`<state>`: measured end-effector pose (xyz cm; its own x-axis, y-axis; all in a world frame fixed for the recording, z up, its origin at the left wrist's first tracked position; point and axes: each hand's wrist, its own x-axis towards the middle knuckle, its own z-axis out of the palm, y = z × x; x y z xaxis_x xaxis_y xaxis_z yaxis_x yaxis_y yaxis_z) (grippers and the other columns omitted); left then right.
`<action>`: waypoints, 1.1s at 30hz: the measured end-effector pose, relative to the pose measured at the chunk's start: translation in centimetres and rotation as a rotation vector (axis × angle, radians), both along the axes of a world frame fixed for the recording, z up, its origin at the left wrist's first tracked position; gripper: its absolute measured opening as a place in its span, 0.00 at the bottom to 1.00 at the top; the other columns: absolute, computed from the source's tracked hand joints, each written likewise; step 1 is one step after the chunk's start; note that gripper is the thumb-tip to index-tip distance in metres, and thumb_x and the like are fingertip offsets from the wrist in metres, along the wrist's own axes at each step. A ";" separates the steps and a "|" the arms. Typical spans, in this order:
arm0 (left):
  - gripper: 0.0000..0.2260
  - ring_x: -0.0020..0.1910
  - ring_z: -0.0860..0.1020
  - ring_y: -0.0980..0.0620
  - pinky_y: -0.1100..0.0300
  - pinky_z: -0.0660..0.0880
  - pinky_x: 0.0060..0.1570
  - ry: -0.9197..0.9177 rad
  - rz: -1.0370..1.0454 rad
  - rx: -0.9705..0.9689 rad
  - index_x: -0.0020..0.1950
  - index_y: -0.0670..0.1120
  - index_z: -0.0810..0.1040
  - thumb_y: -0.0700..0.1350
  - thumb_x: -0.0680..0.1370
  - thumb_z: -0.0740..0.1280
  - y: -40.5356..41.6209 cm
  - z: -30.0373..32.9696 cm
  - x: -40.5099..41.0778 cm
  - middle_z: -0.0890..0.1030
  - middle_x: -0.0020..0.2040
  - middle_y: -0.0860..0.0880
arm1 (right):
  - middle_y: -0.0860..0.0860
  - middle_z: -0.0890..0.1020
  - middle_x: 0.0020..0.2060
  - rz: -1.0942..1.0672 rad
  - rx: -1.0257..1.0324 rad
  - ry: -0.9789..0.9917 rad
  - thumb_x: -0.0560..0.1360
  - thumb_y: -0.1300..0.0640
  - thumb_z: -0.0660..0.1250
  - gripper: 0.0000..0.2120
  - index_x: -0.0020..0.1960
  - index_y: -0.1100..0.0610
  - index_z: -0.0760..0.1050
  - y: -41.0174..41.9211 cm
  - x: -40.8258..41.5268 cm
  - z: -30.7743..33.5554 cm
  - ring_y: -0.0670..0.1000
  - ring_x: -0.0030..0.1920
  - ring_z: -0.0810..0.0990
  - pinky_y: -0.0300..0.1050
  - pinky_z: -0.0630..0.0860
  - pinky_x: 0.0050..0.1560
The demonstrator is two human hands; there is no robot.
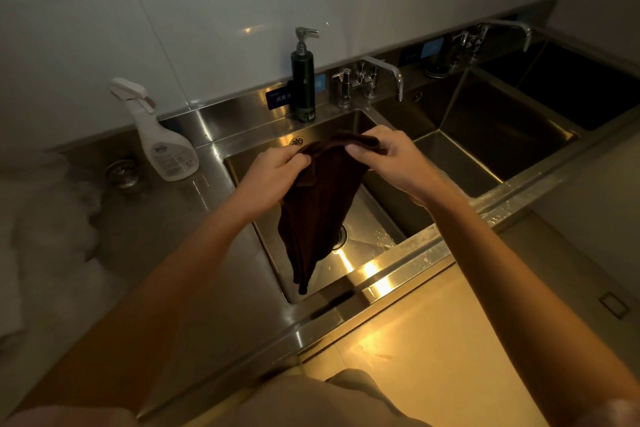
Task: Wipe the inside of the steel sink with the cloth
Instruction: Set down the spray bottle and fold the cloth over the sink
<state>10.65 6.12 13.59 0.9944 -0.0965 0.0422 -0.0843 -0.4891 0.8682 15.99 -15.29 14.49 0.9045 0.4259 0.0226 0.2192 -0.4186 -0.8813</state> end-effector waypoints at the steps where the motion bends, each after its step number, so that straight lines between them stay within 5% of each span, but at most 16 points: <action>1: 0.13 0.27 0.70 0.63 0.63 0.66 0.32 -0.012 0.005 0.045 0.39 0.47 0.75 0.45 0.81 0.57 0.1 -0.3 0.0 0.73 0.28 0.58 | 0.53 0.79 0.52 0.011 -0.007 -0.011 0.76 0.52 0.66 0.06 0.48 0.53 0.80 0.2 -0.1 0.0 0.52 0.54 0.78 0.57 0.76 0.59; 5: 0.14 0.28 0.72 0.63 0.69 0.67 0.30 -0.040 0.094 0.063 0.40 0.49 0.73 0.47 0.83 0.54 -0.2 -1.5 -0.3 0.74 0.33 0.53 | 0.51 0.84 0.45 0.034 0.065 0.002 0.77 0.53 0.65 0.07 0.44 0.42 0.79 1.9 -0.6 -0.1 0.45 0.47 0.83 0.47 0.80 0.49; 8: 0.13 0.36 0.77 0.64 0.74 0.70 0.33 -0.031 0.116 0.050 0.49 0.52 0.75 0.59 0.80 0.57 0.1 -2.5 -0.5 0.77 0.38 0.54 | 0.51 0.84 0.45 0.013 0.104 0.039 0.77 0.54 0.65 0.07 0.47 0.43 0.80 2.8 -0.6 -0.3 0.46 0.48 0.83 0.44 0.80 0.48; 10: 0.24 0.44 0.78 0.61 0.68 0.76 0.41 0.004 0.094 0.160 0.60 0.52 0.71 0.66 0.73 0.64 0.3 -2.9 -0.7 0.78 0.49 0.55 | 0.53 0.84 0.47 0.016 0.126 0.079 0.77 0.55 0.65 0.06 0.50 0.49 0.81 3.1 -0.6 -0.5 0.49 0.50 0.83 0.48 0.80 0.53; 14: 0.29 0.57 0.76 0.54 0.55 0.77 0.54 -0.045 0.120 0.239 0.66 0.53 0.67 0.51 0.69 0.75 0.3 -3.4 -0.5 0.77 0.59 0.52 | 0.54 0.84 0.48 0.027 0.088 0.135 0.77 0.57 0.66 0.09 0.54 0.57 0.81 3.1 -0.3 -0.9 0.49 0.51 0.83 0.53 0.80 0.56; 20: 0.19 0.45 0.75 0.68 0.68 0.70 0.47 -0.045 0.129 0.199 0.56 0.52 0.78 0.41 0.68 0.77 1.6 -3.2 -0.3 0.78 0.43 0.58 | 0.57 0.84 0.47 0.067 0.036 0.123 0.76 0.60 0.66 0.06 0.50 0.57 0.81 1.8 0.3 -2.8 0.52 0.50 0.83 0.55 0.80 0.55; 26: 0.08 0.43 0.78 0.57 0.61 0.74 0.47 -0.074 0.176 0.290 0.52 0.46 0.81 0.39 0.73 0.72 2.0 -4.7 -0.2 0.80 0.43 0.52 | 0.63 0.82 0.43 0.177 -0.130 0.002 0.76 0.59 0.67 0.08 0.49 0.64 0.81 1.6 1.8 -5.2 0.61 0.48 0.81 0.63 0.76 0.53; 33: 0.09 0.43 0.79 0.54 0.55 0.78 0.47 -0.088 0.177 0.380 0.57 0.45 0.79 0.40 0.78 0.67 1.2 -8.0 -1.6 0.82 0.44 0.49 | 0.53 0.83 0.43 0.265 -0.263 -0.103 0.76 0.57 0.67 0.06 0.51 0.55 0.81 1.9 3.0 -8.6 0.51 0.46 0.81 0.59 0.78 0.51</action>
<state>9.06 7.31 5.58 0.9913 0.0503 0.1217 -0.0358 -0.7864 0.6167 19.04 -13.39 5.86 0.7609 0.6480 -0.0340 0.4315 -0.5445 -0.7192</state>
